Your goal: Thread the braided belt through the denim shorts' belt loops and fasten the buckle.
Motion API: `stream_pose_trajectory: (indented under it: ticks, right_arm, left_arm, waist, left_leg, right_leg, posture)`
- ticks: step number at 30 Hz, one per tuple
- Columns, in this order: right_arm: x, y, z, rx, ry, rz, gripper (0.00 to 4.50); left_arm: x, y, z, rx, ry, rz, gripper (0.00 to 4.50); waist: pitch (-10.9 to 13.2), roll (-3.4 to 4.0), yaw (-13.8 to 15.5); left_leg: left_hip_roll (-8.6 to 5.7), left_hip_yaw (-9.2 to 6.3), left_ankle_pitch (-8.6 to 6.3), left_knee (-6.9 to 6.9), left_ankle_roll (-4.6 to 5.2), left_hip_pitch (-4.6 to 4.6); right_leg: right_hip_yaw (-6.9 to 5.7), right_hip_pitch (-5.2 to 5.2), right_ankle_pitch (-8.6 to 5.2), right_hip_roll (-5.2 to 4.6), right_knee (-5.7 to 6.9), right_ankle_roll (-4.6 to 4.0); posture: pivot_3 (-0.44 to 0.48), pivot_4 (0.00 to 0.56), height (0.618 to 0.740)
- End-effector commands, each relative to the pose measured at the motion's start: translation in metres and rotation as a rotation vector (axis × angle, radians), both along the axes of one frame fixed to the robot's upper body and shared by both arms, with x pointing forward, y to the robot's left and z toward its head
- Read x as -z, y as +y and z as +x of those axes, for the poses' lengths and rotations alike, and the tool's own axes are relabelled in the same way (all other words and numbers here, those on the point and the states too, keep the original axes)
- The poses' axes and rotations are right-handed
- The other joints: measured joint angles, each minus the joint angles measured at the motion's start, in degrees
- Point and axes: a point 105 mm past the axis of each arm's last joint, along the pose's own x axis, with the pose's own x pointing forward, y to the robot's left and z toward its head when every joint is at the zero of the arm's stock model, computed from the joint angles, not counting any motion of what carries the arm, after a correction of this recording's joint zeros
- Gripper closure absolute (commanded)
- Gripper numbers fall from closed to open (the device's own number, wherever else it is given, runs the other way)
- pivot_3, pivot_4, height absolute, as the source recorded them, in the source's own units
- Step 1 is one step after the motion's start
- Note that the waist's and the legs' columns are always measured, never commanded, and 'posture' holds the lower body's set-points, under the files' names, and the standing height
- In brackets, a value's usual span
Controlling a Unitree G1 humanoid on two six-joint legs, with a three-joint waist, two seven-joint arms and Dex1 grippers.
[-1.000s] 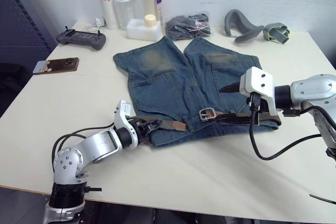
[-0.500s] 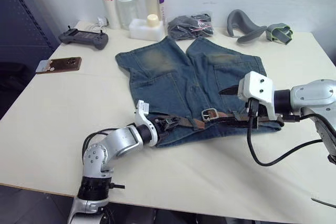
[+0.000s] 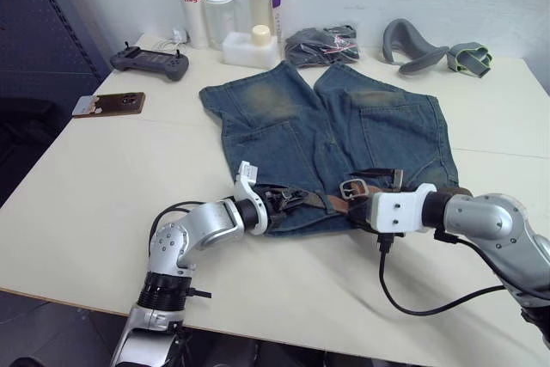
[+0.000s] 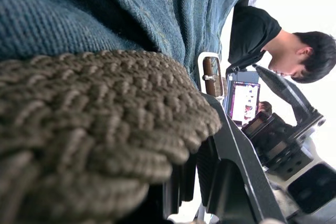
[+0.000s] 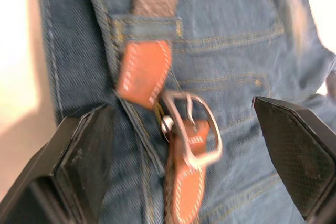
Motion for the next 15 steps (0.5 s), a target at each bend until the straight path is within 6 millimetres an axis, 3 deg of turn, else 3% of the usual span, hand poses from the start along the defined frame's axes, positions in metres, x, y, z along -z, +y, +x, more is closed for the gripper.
stream_pose_trajectory:
  ticks: [1,11,15]
  right_arm:
    - [-0.009,0.006,-0.001,-0.039,-0.119,-0.002,0.06]
    - [-0.035,0.011,0.006,-0.037,-0.186,0.066,0.06]
    - [-0.036,0.011,0.005,-0.054,-0.184,0.047,0.06]
  left_arm:
    - [0.002,-0.010,-0.005,0.048,0.008,-0.013,4.50]
    - [0.003,-0.010,-0.006,0.061,0.002,-0.015,4.50]
    - [0.002,-0.010,-0.007,0.063,-0.001,-0.017,4.50]
  waist:
    - [-0.04,0.02,0.08]
    - [-0.09,0.04,0.34]
    - [-0.09,0.03,0.46]
  left_leg:
    - [0.00,0.01,0.00,0.00,0.00,0.00]
    - [0.00,0.06,-0.02,0.03,0.04,0.01]
    - [0.00,0.05,-0.03,0.03,0.06,0.01]
  right_leg:
    - [0.00,0.00,0.00,0.00,0.00,0.00]
    - [0.05,-0.02,-0.01,0.01,0.06,-0.01]
    - [0.04,-0.02,-0.01,0.01,0.06,-0.01]
  posture:
    - [0.000,0.150,0.631]
    - [0.000,0.150,0.631]
    - [0.000,0.150,0.631]
